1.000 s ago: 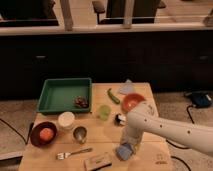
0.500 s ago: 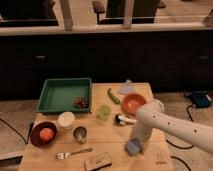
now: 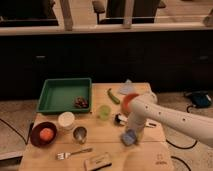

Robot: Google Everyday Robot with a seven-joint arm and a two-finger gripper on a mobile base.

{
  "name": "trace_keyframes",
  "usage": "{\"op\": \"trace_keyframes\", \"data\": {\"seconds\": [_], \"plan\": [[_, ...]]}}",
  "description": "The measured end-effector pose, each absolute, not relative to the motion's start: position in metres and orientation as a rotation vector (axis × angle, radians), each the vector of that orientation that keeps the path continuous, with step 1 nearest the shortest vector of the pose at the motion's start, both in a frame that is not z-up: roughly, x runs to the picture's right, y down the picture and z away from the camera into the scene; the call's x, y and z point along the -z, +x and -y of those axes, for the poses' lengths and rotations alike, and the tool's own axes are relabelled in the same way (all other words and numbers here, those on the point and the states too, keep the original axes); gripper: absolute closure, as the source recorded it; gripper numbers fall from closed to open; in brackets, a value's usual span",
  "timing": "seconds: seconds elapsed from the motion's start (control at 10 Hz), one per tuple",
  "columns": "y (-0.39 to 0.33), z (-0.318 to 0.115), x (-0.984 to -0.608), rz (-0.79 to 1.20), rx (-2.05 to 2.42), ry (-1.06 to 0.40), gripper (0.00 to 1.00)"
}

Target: Wipe table surface with sponge

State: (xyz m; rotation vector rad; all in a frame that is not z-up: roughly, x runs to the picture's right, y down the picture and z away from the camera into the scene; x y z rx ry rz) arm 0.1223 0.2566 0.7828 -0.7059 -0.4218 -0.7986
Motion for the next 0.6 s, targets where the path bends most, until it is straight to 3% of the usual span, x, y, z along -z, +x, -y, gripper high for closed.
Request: {"op": "trace_keyframes", "data": {"seconds": [0.3,0.6], "plan": [[0.082,-0.278,-0.758,0.476,0.943,-0.685,1.00],[0.090,-0.305,-0.742,0.497,0.982,-0.697,1.00]]}}
